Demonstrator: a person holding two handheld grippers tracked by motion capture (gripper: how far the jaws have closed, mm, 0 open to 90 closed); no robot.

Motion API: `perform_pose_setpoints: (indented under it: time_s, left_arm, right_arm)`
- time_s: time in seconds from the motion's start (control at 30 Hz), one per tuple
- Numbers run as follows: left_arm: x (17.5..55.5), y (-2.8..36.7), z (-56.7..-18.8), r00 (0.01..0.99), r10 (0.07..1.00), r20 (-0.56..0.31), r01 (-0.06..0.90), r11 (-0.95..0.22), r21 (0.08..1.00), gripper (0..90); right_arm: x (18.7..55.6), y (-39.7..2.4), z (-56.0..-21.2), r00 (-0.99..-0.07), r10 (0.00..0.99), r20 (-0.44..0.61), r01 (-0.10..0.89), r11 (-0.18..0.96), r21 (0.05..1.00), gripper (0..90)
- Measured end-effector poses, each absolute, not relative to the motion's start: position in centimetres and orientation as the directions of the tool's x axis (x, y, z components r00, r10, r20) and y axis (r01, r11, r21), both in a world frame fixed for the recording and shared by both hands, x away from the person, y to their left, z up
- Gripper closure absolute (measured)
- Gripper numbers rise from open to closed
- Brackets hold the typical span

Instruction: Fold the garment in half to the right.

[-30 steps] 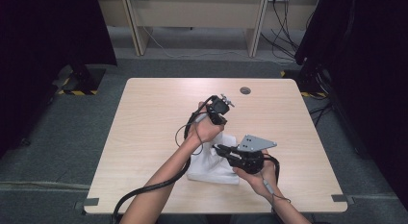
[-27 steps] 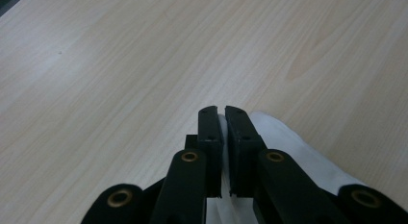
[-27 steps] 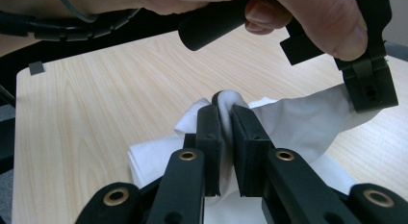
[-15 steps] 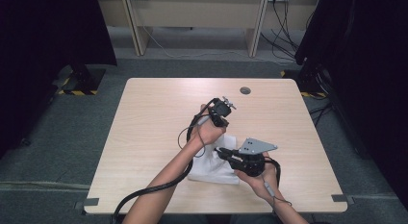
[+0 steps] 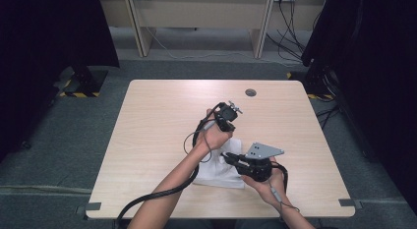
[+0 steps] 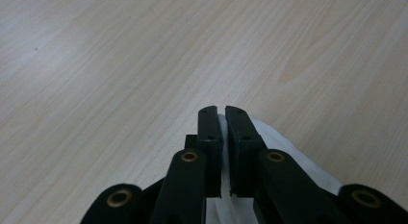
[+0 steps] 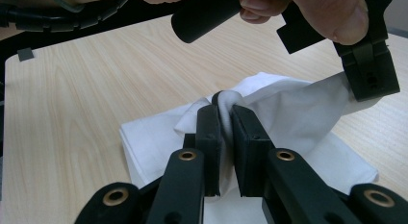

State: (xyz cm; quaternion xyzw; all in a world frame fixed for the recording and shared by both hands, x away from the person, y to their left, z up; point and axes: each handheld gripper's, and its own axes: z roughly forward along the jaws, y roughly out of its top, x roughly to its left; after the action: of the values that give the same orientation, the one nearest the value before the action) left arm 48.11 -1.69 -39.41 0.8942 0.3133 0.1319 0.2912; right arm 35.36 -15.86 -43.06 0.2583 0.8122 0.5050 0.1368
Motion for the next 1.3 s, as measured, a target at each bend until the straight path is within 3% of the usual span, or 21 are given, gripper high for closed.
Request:
perform_pose_setpoints:
  time_s: [0.9,1.3]
  left_arm:
    - [48.0,-2.5,-40.9,0.772,0.635,0.028,0.490,-0.623,0.609,83.3]
    - [48.0,-2.3,-40.6,0.765,0.643,0.014,0.491,-0.597,0.635,72.3]
  right_arm:
    - [34.9,-17.2,-45.0,-0.812,0.580,0.064,0.327,0.361,0.873,81.6]
    - [35.1,-18.2,-44.5,-0.800,0.596,0.069,0.329,0.341,0.880,74.1]
